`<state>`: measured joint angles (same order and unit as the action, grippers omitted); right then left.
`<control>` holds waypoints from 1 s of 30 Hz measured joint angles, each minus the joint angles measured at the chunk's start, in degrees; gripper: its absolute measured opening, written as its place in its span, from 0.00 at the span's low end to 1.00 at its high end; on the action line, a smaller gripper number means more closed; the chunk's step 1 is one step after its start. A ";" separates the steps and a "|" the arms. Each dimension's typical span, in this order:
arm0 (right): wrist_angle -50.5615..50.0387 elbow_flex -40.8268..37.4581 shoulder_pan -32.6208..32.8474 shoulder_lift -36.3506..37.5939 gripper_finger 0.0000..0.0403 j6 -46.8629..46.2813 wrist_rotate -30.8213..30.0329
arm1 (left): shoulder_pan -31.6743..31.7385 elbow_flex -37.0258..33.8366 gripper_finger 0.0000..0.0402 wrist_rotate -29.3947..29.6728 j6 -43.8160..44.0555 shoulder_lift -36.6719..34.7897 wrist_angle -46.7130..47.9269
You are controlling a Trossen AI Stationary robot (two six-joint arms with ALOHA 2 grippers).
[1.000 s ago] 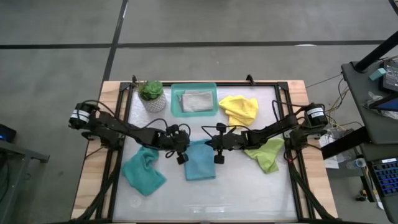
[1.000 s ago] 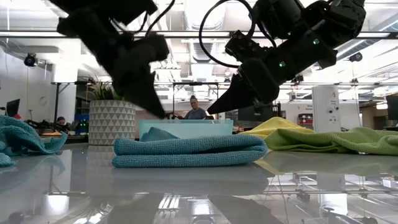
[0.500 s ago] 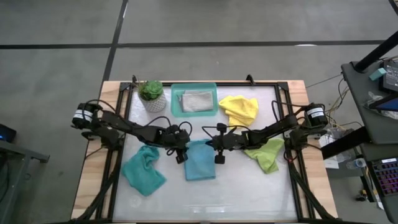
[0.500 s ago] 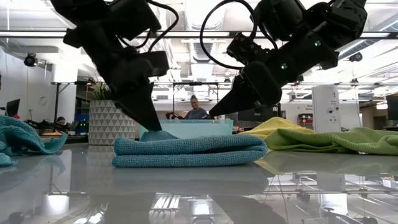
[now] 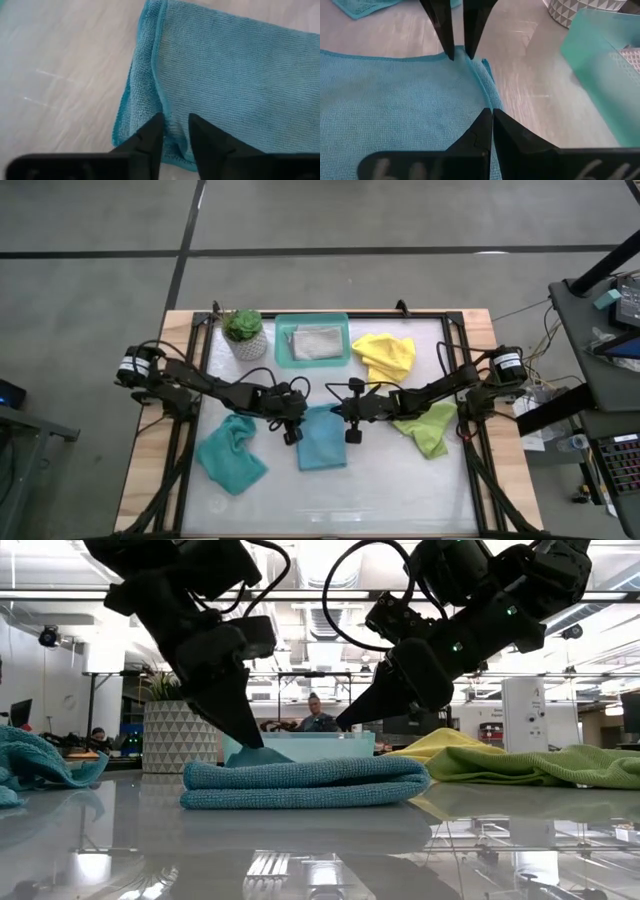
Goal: Fold microfiber towels
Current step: Fold the blue microfiber cloth
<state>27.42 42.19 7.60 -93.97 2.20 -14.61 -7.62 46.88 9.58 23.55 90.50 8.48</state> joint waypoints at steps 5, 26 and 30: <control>0.00 0.00 0.00 0.00 0.02 0.00 0.00 | 0.00 -0.01 0.03 0.00 -0.02 -0.03 -0.06; 0.20 -0.02 0.01 0.00 0.02 -0.20 0.00 | 0.09 2.28 0.00 4.67 0.34 -0.91 9.10; 0.29 -0.02 -0.04 0.00 0.02 -0.14 0.00 | 0.11 2.27 0.00 4.75 1.60 0.62 8.69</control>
<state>27.71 42.17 7.56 -93.97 2.05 -14.61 -7.51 49.15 14.33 25.15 91.12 17.17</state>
